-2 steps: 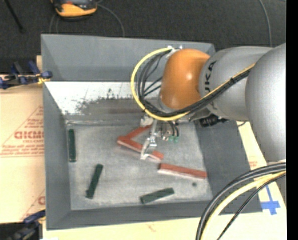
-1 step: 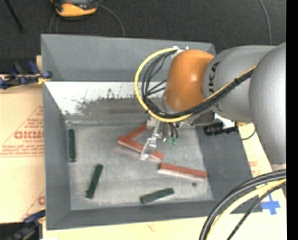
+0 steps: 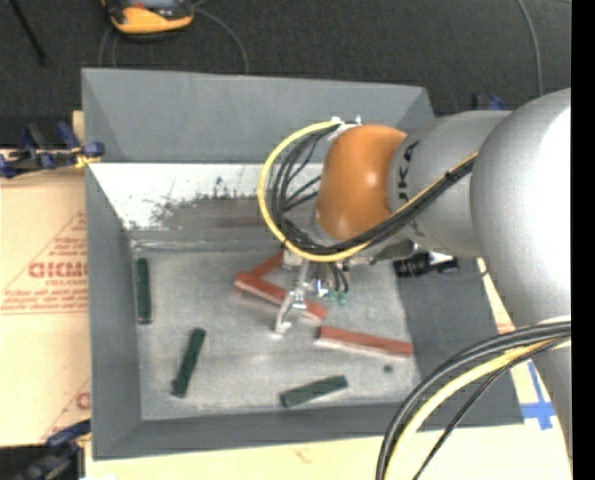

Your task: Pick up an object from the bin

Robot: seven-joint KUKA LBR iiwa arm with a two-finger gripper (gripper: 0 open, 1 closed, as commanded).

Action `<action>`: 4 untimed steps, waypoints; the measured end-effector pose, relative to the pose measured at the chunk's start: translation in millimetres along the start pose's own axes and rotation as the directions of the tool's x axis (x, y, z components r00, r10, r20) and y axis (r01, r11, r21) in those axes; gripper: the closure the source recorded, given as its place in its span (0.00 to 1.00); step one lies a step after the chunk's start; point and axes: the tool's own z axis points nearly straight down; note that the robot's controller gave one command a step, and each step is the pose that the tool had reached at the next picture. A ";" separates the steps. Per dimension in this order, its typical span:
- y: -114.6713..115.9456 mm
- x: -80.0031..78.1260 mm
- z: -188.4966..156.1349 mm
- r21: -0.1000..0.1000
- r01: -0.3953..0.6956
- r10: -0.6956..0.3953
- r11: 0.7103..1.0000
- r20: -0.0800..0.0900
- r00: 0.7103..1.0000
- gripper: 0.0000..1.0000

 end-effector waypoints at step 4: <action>0.4 1.3 -19.4 0.004 -0.040 0.040 0.999 -0.011 0.999 1.00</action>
Offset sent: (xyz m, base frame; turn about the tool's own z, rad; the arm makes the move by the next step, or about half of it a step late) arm 0.0000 0.0000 0.0000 0.0000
